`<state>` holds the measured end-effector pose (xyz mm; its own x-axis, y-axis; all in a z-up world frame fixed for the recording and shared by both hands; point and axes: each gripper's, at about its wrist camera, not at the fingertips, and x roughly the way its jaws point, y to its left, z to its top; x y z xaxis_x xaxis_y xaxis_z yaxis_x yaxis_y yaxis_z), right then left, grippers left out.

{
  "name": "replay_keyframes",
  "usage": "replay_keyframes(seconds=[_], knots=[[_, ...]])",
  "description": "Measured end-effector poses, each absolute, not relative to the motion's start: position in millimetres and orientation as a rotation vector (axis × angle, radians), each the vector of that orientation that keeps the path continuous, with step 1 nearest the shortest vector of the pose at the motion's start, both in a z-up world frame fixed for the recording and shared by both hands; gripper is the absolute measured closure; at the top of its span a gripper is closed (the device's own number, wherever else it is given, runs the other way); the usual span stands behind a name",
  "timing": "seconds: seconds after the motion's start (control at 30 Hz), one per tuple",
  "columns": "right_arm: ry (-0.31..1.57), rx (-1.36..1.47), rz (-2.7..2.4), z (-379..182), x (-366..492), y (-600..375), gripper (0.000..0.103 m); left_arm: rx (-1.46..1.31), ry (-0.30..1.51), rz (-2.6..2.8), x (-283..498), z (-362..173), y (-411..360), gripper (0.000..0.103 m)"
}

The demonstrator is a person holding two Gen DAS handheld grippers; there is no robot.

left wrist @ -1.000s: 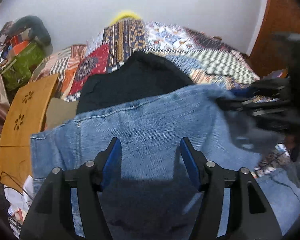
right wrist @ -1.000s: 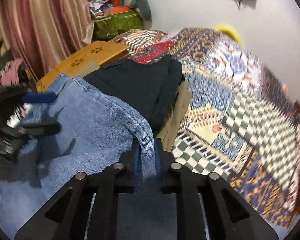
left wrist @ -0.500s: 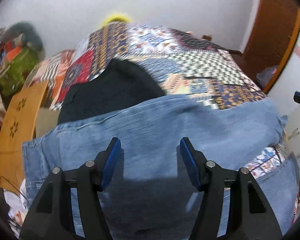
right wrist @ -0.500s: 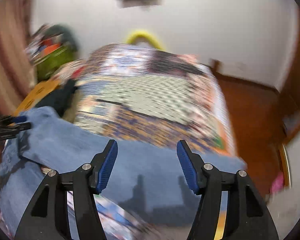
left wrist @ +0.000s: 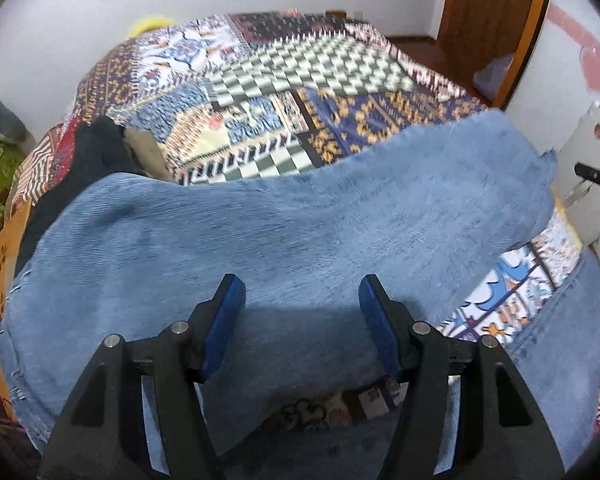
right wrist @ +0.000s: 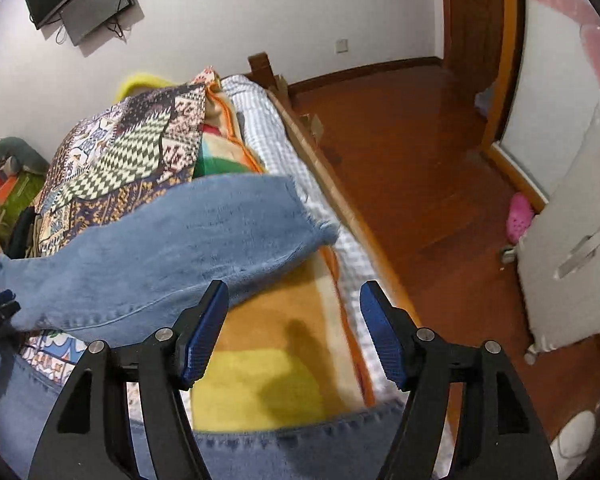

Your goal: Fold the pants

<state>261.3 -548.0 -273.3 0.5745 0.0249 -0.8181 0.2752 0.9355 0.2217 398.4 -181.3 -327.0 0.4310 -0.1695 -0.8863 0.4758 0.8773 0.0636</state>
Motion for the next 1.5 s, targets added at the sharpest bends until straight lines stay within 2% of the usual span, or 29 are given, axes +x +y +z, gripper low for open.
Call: replay_keyframes(seconds=[0.27, 0.3, 0.33, 0.4, 0.53, 0.67, 0.8, 0.87, 0.97, 1.07, 1.1, 1.13, 1.33, 1.5], knots=[[0.932, 0.476, -0.118, -310, 291, -562, 0.039, 0.328, 1.063, -0.412, 409, -341, -186, 0.038], [0.933, 0.5, -0.112, -315, 297, -563, 0.054, 0.326, 1.064, -0.411, 410, -342, -186, 0.038], [0.93, 0.512, -0.11, -317, 298, -563, 0.075, 0.325, 1.064, -0.41, 411, -342, -186, 0.038], [0.934, 0.511, -0.116, -321, 301, -562, 0.094, 0.326, 1.064, -0.408, 412, -343, -187, 0.038], [0.861, 0.449, -0.126, -304, 293, -557, 0.098, 0.338, 1.061, -0.404, 415, -342, -189, 0.038], [0.812, 0.372, -0.161, -275, 275, -557, 0.099, 0.328, 1.064, -0.408, 417, -343, -192, 0.038], [0.899, 0.361, -0.164, -284, 264, -561, 0.098, 0.347, 1.057, -0.401, 414, -339, -195, 0.038], [0.97, 0.386, -0.155, -293, 262, -567, 0.095, 0.318, 1.059, -0.404, 408, -329, -190, 0.038], [0.975, 0.463, -0.154, -284, 243, -576, 0.089, 0.281, 1.003, -0.413, 391, -302, -174, 0.038], [0.938, 0.454, -0.181, -261, 217, -584, 0.068, 0.248, 0.949, -0.393, 370, -273, -147, 0.038], [0.928, 0.44, -0.198, -253, 209, -584, 0.057, 0.231, 0.936, -0.379, 363, -265, -134, 0.038], [0.915, 0.423, -0.214, -246, 199, -587, 0.053, 0.213, 0.925, -0.36, 356, -257, -120, 0.038], [0.929, 0.376, -0.283, -233, 154, -584, 0.052, 0.128, 0.909, -0.217, 310, -232, -26, 0.037], [0.945, 0.366, -0.235, -238, 150, -556, 0.051, 0.12, 0.931, -0.076, 269, -229, 53, 0.031]])
